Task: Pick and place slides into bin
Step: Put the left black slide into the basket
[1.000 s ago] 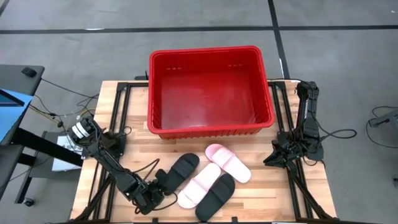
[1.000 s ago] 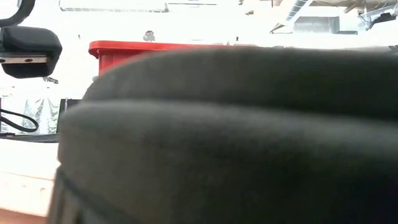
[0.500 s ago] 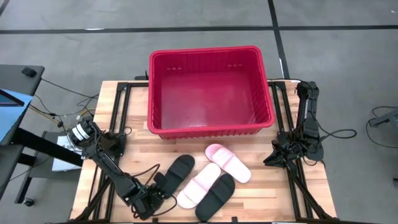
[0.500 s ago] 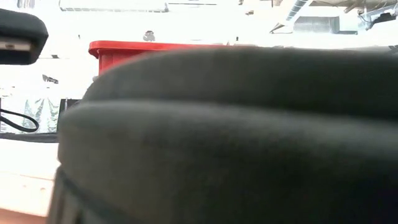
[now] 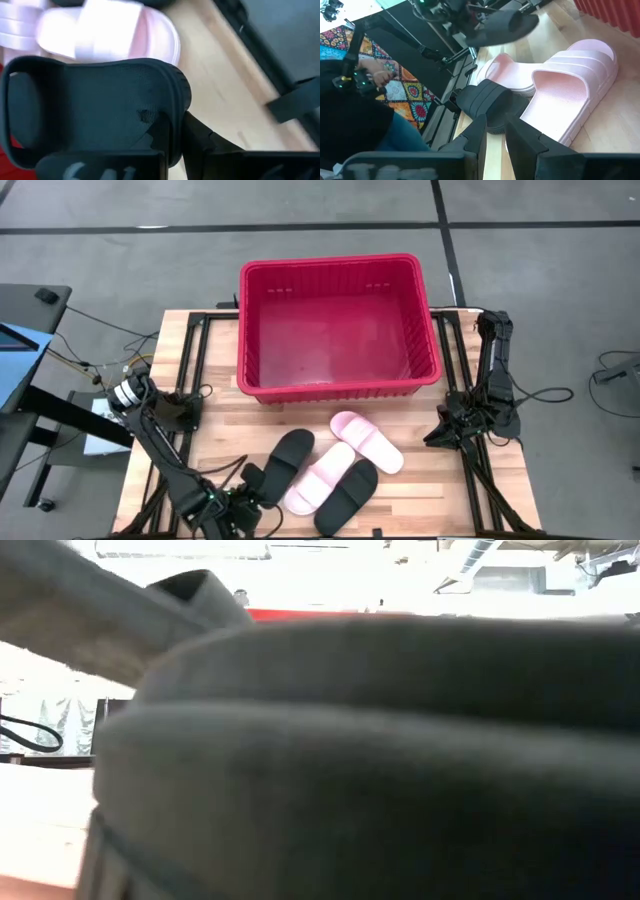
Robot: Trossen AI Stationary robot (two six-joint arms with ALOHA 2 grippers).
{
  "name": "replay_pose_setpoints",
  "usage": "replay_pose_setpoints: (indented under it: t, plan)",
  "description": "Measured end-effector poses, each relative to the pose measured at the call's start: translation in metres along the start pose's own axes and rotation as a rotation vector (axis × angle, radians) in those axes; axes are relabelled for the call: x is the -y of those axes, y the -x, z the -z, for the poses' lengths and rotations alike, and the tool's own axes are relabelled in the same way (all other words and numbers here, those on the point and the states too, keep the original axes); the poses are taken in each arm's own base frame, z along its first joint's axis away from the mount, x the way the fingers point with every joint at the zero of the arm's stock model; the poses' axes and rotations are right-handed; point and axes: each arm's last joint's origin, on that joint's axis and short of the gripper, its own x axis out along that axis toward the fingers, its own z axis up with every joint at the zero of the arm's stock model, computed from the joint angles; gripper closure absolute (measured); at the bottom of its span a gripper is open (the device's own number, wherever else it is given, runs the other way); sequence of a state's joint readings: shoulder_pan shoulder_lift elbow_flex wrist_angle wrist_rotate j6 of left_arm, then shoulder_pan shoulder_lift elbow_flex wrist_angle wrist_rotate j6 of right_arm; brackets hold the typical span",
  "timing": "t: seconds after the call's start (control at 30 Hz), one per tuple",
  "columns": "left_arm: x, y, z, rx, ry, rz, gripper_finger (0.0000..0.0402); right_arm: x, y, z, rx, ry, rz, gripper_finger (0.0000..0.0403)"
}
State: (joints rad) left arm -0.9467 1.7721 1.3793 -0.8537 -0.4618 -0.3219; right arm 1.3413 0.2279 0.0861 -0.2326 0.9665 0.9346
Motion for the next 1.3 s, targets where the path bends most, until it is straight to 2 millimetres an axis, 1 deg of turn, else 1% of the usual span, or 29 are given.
replay_pose_setpoints:
  t: [0.2,0.43,0.6,0.77,0.93,1.07,1.17,1.3]
  plan:
    - [-0.004,0.039,-0.027,0.092,0.086,-0.016,0.0392,0.0,0.0,0.0,0.0,0.0,0.0,0.0343]
    - [-0.016,0.093,-0.06,0.313,0.211,-0.098,0.0392,0.0,0.0,0.0,0.0,0.0,0.0,0.0343]
    - [-0.037,0.125,-0.075,0.419,0.293,-0.208,0.0392,0.0,0.0,0.0,0.0,0.0,0.0,0.0343]
    - [-0.066,0.149,-0.081,0.448,0.344,-0.343,0.0392,0.0,0.0,0.0,0.0,0.0,0.0,0.0343]
    - [-0.103,0.162,-0.08,0.401,0.371,-0.451,0.0394,0.0,0.0,0.0,0.0,0.0,0.0,0.0343]
    - [-0.139,0.164,-0.076,0.321,0.397,-0.516,0.0394,0.0,0.0,0.0,0.0,0.0,0.0,0.0343]
    - [-0.167,0.159,-0.072,0.241,0.395,-0.554,0.0394,0.0,0.0,0.0,0.0,0.0,0.0,0.0343]
    - [-0.203,0.145,-0.066,0.108,0.345,-0.563,0.0394,0.0,0.0,0.0,0.0,0.0,0.0,0.0343]
